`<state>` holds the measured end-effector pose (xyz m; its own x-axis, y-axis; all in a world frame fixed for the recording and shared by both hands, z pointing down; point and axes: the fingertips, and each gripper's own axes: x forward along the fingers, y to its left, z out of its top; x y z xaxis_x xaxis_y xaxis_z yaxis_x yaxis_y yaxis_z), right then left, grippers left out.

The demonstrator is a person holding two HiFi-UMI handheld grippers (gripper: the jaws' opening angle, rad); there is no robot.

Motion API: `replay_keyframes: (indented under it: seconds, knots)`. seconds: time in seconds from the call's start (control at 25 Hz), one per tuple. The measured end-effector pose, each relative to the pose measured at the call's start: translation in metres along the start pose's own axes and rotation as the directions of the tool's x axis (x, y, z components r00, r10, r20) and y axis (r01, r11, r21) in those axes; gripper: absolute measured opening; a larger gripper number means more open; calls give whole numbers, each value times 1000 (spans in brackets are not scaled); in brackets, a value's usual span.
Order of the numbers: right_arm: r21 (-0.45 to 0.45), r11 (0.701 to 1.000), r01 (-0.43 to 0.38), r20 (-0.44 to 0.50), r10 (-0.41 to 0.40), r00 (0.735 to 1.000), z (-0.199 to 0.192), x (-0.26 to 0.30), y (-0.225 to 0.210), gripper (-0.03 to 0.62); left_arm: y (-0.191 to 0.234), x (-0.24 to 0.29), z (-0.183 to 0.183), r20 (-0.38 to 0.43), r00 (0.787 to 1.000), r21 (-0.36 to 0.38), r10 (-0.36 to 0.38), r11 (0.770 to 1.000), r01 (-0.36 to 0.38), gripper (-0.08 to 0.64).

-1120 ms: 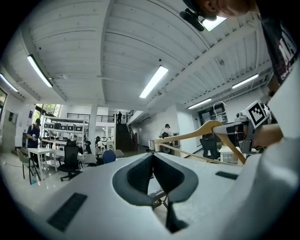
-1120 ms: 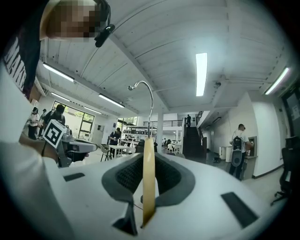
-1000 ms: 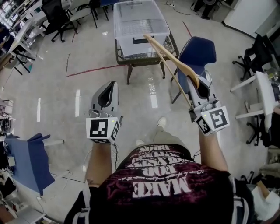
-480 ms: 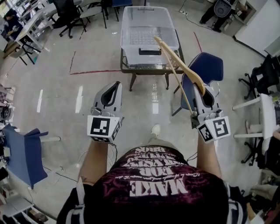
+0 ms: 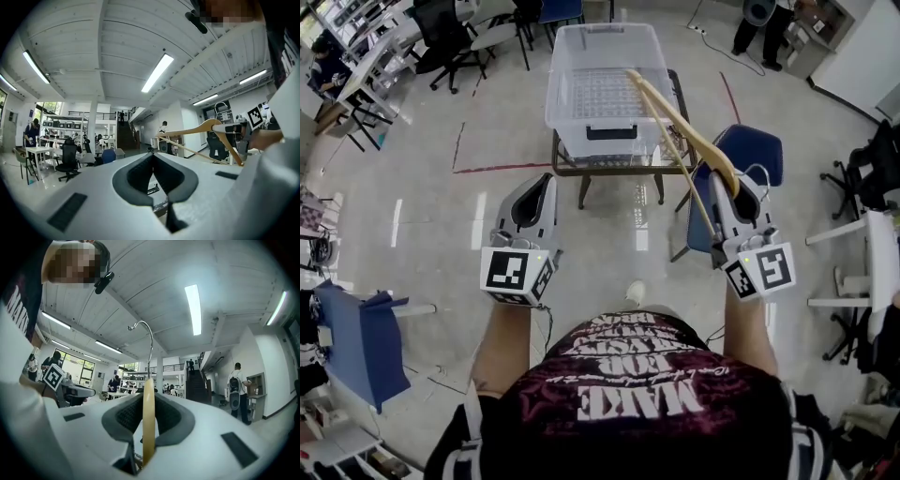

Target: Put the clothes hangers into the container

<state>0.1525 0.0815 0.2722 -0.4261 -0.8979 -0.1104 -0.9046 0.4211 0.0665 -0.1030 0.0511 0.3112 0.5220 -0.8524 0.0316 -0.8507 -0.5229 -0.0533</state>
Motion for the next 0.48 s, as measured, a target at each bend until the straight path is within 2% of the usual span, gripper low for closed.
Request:
replay_keyframes:
  seconds: [0.48]
  knots:
    - [18, 999, -36, 12, 35, 999, -7, 11, -71, 61, -32, 67, 12, 2, 1000, -1, 11, 1000, -11, 6]
